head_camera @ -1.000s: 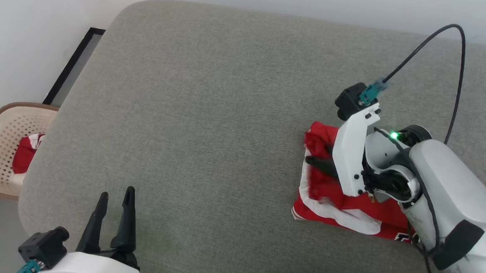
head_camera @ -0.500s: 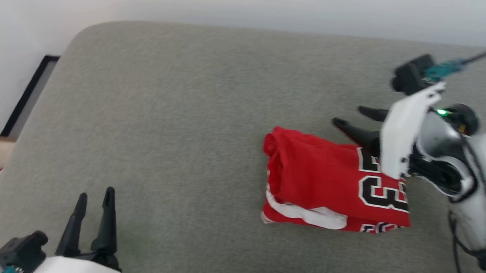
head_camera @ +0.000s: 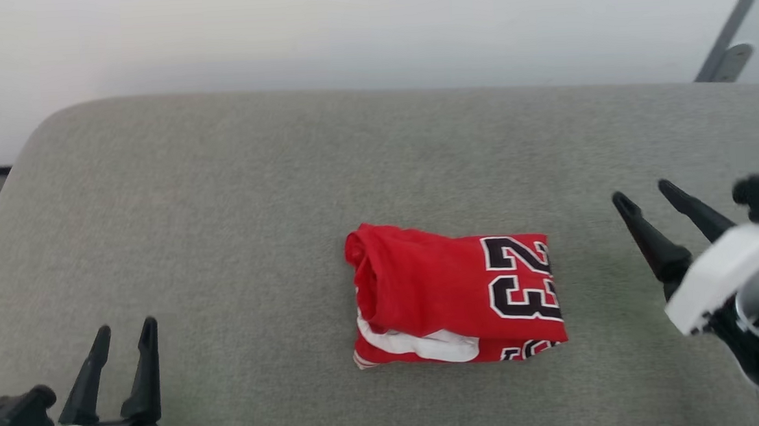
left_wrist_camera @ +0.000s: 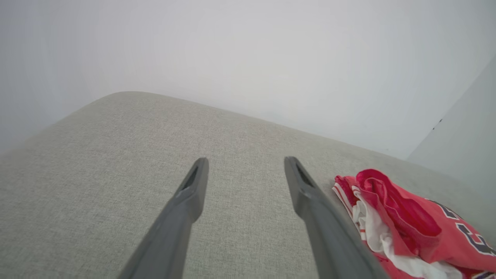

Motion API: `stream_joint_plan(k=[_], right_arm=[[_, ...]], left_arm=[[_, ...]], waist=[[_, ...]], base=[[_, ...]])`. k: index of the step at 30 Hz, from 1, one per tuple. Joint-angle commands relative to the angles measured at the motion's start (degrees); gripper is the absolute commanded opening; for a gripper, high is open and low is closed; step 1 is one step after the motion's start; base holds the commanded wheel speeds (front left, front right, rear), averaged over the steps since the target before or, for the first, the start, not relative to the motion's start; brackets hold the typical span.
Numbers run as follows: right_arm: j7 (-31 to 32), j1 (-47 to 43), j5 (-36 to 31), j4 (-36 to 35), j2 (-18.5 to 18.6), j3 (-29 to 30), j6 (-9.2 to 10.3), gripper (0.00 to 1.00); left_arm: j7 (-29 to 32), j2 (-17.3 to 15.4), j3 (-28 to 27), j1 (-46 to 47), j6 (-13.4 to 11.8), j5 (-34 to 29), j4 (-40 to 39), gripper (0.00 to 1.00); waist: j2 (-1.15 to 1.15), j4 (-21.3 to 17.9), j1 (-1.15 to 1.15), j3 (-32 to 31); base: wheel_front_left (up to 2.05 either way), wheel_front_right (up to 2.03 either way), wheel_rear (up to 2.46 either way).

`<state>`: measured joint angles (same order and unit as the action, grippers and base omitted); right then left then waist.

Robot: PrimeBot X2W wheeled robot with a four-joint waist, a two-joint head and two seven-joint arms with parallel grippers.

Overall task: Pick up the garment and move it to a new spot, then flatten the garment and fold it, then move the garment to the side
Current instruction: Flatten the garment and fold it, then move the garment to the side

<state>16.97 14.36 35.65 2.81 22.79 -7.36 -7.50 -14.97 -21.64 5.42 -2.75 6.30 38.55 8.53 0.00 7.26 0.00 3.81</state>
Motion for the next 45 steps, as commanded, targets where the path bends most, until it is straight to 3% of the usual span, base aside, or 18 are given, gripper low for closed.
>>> stream_joint_plan(k=[1, 12, 20, 38, 45], right_arm=[[-3.5, -1.6, -1.8, -0.5, 0.4, 0.1, 0.03, 1.0], [-21.9, -10.9, -5.6, 5.3, 2.1, 1.2, 0.03, 1.0], [-28.9, -13.3, -5.0, 9.7, 2.8, 0.4, 0.03, 1.0], [-31.9, -14.5, -3.8, 12.2, 2.1, -0.5, 0.03, 1.0], [-26.2, -10.5, -0.1, 11.0, 2.7, -6.5, 0.03, 1.0]], left_arm=[[-0.2, -0.6, -0.4, -0.9, -0.3, -1.0, -0.2, 1.0], [-0.2, -0.8, -4.1, -4.7, 0.1, -6.6, -1.5, 1.0], [-0.3, -0.1, -6.6, -6.0, 0.7, -8.7, -2.0, 1.0], [-0.3, 0.5, -7.7, -6.3, 1.2, -10.2, -2.4, 1.0], [-0.3, 0.4, -6.7, -5.8, 1.2, -9.2, -1.9, 1.0]], waist=[[0.0, -1.7, 0.0, -1.6], [0.0, -5.0, 0.0, -4.7], [0.0, -6.0, 0.0, -5.7], [0.0, -5.6, 0.0, -5.8], [0.0, -3.2, 0.0, -5.0]], base=[[0.0, 0.0, 0.0], [0.0, 0.0, 0.0], [0.0, 0.0, 0.0], [0.0, 0.0, 0.0], [0.0, 0.0, 0.0]])
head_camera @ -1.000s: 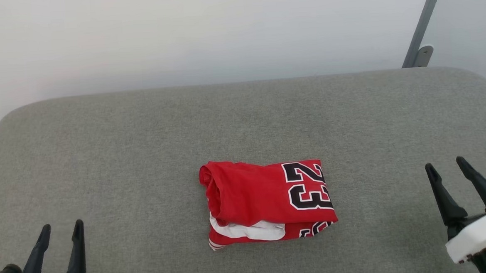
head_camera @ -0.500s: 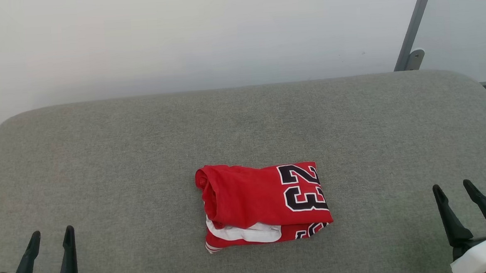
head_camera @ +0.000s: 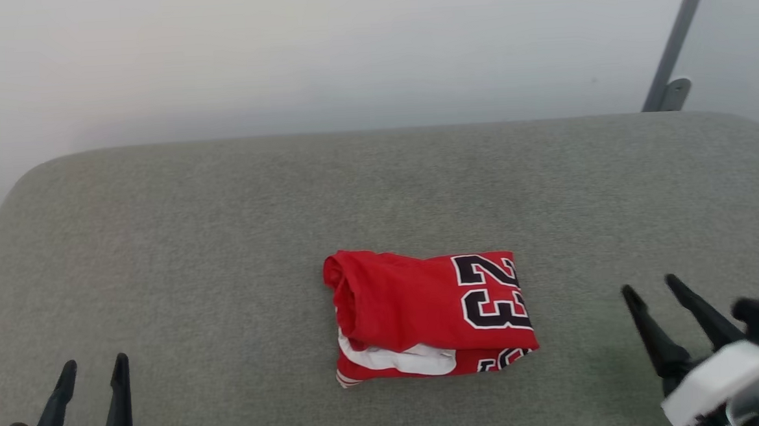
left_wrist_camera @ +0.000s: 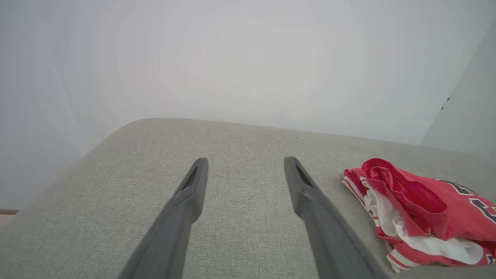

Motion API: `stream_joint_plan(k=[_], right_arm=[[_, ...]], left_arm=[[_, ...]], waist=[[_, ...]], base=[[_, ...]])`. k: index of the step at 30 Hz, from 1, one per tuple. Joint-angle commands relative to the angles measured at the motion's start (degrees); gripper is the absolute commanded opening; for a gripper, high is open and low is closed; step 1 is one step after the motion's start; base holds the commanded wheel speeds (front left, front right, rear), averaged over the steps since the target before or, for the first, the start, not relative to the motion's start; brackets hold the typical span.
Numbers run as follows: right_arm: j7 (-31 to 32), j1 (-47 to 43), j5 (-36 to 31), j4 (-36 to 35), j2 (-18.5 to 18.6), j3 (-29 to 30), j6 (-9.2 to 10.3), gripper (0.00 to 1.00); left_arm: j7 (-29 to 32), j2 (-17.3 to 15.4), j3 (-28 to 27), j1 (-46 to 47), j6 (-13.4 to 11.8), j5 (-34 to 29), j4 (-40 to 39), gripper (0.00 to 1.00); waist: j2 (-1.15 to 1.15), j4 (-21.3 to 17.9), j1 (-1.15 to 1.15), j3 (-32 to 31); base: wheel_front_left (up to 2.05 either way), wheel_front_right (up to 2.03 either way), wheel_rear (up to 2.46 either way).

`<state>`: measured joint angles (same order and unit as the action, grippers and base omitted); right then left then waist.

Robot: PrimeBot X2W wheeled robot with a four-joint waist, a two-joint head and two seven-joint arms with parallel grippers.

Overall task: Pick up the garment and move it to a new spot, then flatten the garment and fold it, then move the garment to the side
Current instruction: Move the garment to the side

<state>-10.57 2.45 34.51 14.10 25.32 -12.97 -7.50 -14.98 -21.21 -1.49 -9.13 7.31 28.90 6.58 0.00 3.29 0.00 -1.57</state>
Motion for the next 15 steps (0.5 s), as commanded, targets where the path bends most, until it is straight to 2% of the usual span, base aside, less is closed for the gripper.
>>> stream_joint_plan(k=[1, 8, 12, 13, 15], right_arm=[[3.0, 2.2, 2.0, -0.4, 0.4, -1.9, 0.03, 1.0], [16.0, 9.7, 8.0, 0.1, 2.2, -8.0, 0.03, 1.0], [25.2, 13.6, 10.6, 2.7, 3.0, -10.0, 0.03, 1.0], [25.2, 13.6, 10.6, 2.7, 3.0, -10.0, 0.03, 1.0], [29.8, 15.6, 11.2, 4.0, 3.3, -10.4, 0.03, 1.0]], left_arm=[[-0.2, 0.1, 0.4, 0.6, 0.2, 0.6, 0.2, 1.0], [-0.2, 0.4, 1.6, 1.7, 0.2, 1.6, 0.5, 1.0], [-0.2, 0.8, 2.4, 2.7, 0.2, 1.7, 0.8, 1.0], [-0.2, 0.8, 2.4, 2.7, 0.2, 1.7, 0.8, 1.0], [-0.2, 1.0, 2.9, 3.5, 0.2, 2.0, 1.0, 1.0]], waist=[[0.0, 1.3, 0.0, 0.5], [0.0, 4.9, 0.0, 3.0], [0.0, 7.0, 0.0, 5.1], [0.0, 7.0, 0.0, 5.1], [0.0, 8.2, 0.0, 6.1]], base=[[0.0, 0.0, 0.0], [0.0, 0.0, 0.0], [0.0, 0.0, 0.0], [0.0, 0.0, 0.0], [0.0, 0.0, 0.0]])
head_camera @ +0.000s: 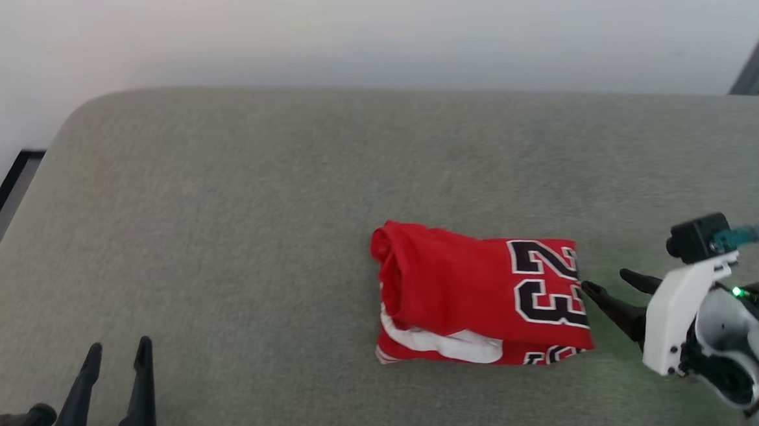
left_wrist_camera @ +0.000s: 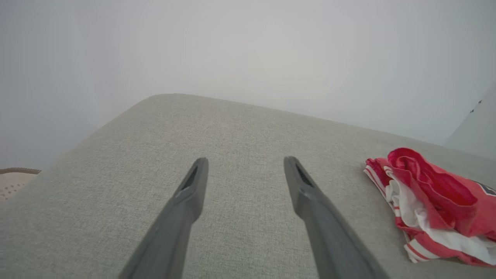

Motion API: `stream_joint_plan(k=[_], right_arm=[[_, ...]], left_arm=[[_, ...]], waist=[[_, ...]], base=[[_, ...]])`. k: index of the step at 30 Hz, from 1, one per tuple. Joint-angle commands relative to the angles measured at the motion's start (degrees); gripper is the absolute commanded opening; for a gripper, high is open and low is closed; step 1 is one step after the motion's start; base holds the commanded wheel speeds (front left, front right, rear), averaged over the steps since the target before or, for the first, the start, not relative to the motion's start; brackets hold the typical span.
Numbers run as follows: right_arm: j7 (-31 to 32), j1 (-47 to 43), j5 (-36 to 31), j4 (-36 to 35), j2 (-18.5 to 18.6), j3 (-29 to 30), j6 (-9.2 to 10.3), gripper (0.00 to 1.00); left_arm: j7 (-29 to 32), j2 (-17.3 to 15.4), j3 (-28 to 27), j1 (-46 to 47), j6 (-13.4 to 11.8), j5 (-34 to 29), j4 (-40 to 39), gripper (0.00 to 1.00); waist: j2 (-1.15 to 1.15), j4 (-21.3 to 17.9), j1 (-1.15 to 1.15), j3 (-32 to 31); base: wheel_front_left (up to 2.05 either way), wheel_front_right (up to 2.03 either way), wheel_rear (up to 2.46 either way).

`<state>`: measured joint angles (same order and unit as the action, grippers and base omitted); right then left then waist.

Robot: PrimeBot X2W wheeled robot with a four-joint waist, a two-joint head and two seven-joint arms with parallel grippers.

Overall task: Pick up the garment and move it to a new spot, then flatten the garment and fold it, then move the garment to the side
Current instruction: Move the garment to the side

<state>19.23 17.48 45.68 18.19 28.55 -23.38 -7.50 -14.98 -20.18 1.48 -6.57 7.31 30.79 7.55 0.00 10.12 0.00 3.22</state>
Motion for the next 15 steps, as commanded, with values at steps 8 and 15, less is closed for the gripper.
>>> stream_joint_plan(k=[8, 15], right_arm=[[16.5, 5.0, 1.6, 4.4, 0.4, -0.2, 0.03, 1.0], [26.3, 6.5, -0.5, 8.1, -3.2, -0.6, 0.02, 1.0]], left_arm=[[-0.2, 0.6, 1.8, 3.4, 0.2, 0.9, 1.2, 1.0], [-0.2, 1.4, 2.8, 5.4, 0.2, 1.0, 2.4, 1.0]], waist=[[0.0, 4.9, 0.0, 4.3], [0.0, 6.6, 0.0, 6.2]], base=[[0.0, 0.0, 0.0], [0.0, 0.0, 0.0]])
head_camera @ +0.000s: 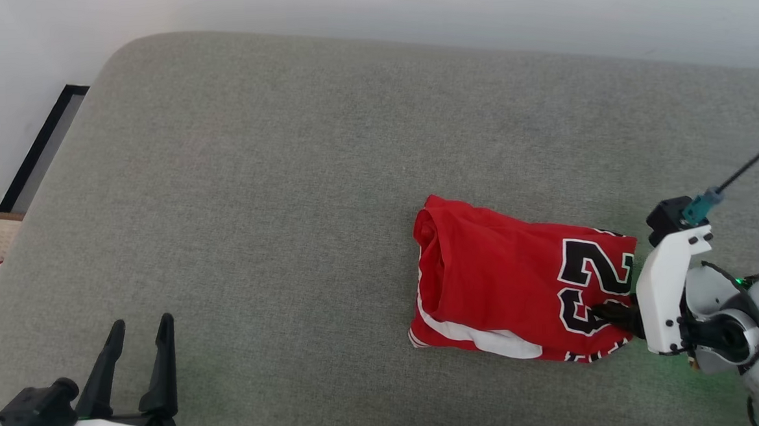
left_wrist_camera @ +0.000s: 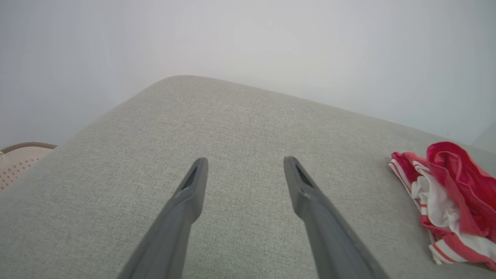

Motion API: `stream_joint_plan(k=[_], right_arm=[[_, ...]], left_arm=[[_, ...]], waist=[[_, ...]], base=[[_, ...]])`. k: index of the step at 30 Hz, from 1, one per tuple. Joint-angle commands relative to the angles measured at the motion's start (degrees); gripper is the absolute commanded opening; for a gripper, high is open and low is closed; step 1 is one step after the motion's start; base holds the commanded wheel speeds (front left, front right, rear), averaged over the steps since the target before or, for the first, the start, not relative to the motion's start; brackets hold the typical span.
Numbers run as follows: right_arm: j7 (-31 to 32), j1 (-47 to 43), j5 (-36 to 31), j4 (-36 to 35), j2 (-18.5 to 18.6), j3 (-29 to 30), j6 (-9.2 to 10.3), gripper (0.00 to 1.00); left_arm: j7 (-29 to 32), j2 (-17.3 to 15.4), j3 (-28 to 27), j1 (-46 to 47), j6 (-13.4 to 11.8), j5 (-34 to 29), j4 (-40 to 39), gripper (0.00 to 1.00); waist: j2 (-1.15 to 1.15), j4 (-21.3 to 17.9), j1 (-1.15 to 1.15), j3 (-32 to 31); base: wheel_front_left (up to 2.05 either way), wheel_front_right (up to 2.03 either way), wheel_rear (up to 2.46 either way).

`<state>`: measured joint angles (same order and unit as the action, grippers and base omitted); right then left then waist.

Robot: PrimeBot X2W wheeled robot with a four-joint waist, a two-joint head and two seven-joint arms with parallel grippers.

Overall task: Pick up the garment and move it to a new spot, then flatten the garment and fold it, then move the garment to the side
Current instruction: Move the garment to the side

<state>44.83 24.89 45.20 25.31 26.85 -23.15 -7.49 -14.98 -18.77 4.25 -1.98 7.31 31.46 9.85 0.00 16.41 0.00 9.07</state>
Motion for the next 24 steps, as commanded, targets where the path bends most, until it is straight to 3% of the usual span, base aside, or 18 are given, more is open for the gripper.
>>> stream_joint_plan(k=[1, 3, 4, 5, 15, 24], right_arm=[[1.5, -0.8, -0.4, 1.3, -2.3, -1.3, 0.0, 1.0], [2.3, -0.4, -0.3, 2.3, -3.9, -1.4, -0.02, 1.0], [2.4, -0.2, -1.1, 2.7, -4.1, -1.5, -0.05, 0.42], [2.5, 0.0, -1.6, 2.8, -4.2, -1.8, -0.05, 0.0], [1.4, 2.4, -5.5, -3.8, -1.0, 3.0, 0.03, 0.0], [1.8, 3.6, -10.4, -11.2, 3.3, 9.5, 0.03, 0.0]], left_arm=[[-0.2, 0.1, 0.1, 1.0, 0.2, 0.4, 0.1, 1.0], [-0.2, 0.2, 0.3, 1.5, 0.2, 0.3, 0.5, 1.0], [-0.2, 0.3, 0.5, 1.8, 0.2, 0.4, 0.5, 1.0], [-0.2, 0.2, 0.6, 2.0, 0.2, 0.4, 0.6, 1.0], [-0.2, -1.1, 0.5, 3.5, 0.2, 1.0, 0.6, 1.0], [-0.2, -1.7, 2.4, 8.1, 0.2, 0.2, -0.6, 1.0]], waist=[[0.0, 0.4, 0.0, 0.5], [0.0, 0.6, 0.0, 0.8], [0.0, 0.7, 0.0, 0.9], [0.0, 0.8, 0.0, 1.0], [0.0, -1.8, 0.0, 1.0], [0.0, -8.3, 0.0, 2.8]], base=[[0.0, 0.0, 0.0], [0.0, 0.0, 0.0], [0.0, 0.0, 0.0], [0.0, 0.0, 0.0], [0.0, 0.0, 0.0], [0.0, 0.0, 0.0]])
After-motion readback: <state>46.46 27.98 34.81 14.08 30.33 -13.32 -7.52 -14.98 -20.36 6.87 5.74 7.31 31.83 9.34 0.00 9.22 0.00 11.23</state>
